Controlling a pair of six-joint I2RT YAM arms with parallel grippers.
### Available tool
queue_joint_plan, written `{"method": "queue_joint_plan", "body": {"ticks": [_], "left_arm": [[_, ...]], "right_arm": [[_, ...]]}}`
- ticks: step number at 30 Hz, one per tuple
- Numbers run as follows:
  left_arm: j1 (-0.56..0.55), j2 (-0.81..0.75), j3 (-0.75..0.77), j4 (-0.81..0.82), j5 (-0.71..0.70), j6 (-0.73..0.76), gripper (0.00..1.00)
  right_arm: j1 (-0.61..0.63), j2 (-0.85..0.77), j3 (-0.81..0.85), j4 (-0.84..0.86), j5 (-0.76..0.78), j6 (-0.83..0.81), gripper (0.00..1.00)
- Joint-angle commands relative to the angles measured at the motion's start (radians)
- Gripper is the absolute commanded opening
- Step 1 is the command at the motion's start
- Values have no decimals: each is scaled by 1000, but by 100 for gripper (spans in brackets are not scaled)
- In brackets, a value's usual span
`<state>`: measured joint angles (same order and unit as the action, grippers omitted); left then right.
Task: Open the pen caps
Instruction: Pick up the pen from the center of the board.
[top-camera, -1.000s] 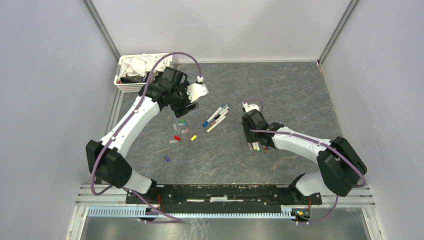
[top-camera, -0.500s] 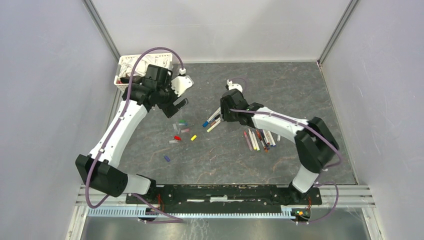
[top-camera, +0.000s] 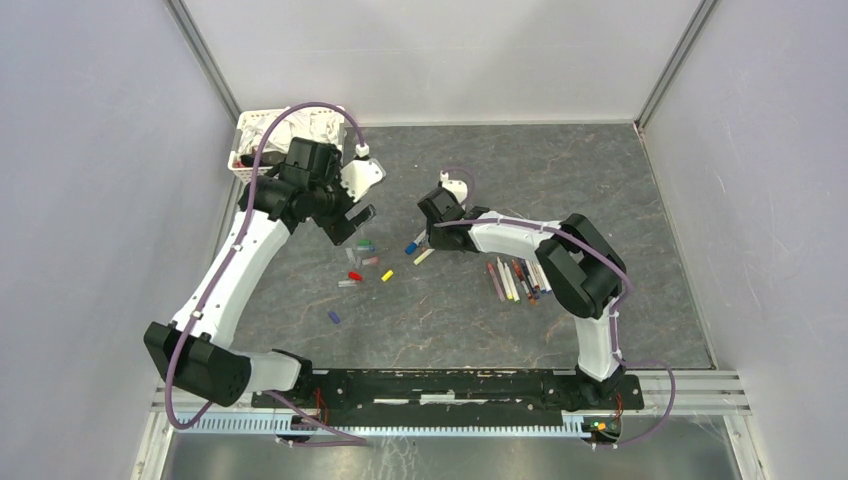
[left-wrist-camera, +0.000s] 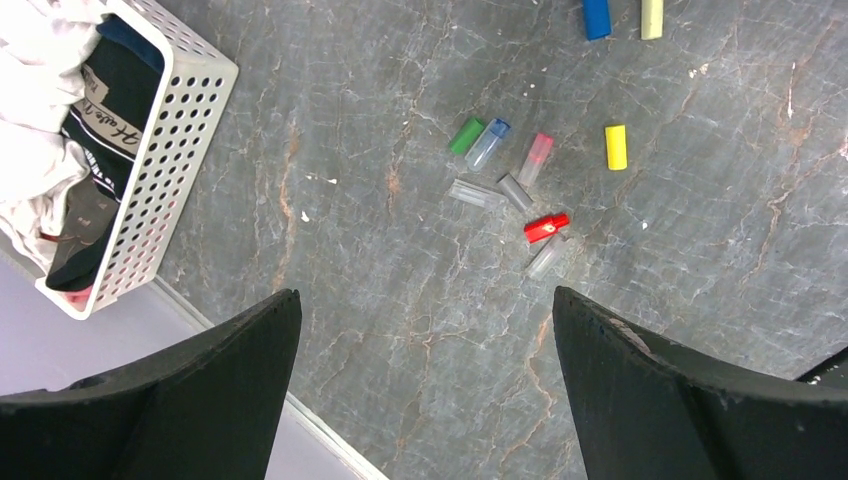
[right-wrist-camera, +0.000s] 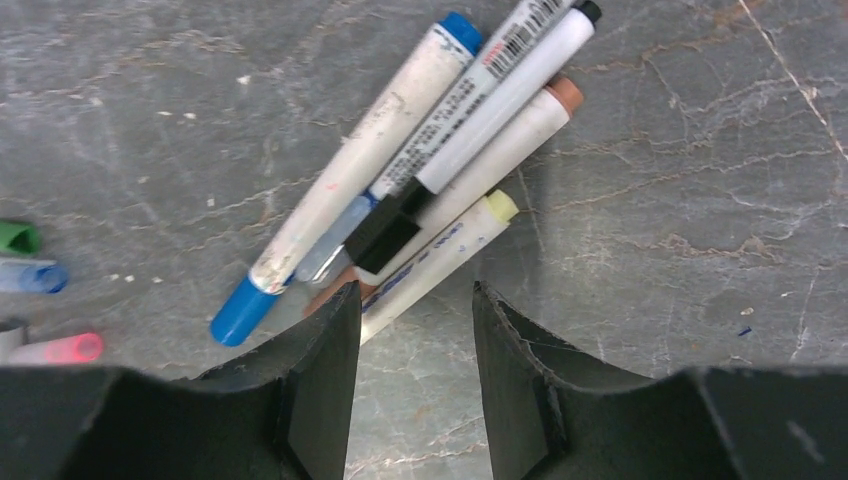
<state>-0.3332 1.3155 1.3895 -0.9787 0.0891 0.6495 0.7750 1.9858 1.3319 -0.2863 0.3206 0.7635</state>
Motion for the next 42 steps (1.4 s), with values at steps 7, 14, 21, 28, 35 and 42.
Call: {"method": "queue_joint_plan", "body": {"ticks": [7, 14, 21, 28, 35, 42], "left_arm": [[4, -15, -9, -17, 52, -11, 100], [3, -2, 8, -30, 78, -10, 100], [4, 8, 69, -66, 141, -34, 100], [3, 3, 124, -84, 233, -94, 100], [3, 14, 128, -97, 392, -152, 100], [-13, 44, 102, -105, 666, -224, 100]], "right_arm": [[4, 34, 5, -58, 126, 22, 41], [3, -40, -66, -63, 170, -17, 29], [-27, -119, -163, -60, 185, -45, 11], [-36, -329, -261, -24, 202, -54, 0], [0, -601, -330, 173, 140, -56, 0], [148, -721, -326, 385, 232, -30, 0]]}}
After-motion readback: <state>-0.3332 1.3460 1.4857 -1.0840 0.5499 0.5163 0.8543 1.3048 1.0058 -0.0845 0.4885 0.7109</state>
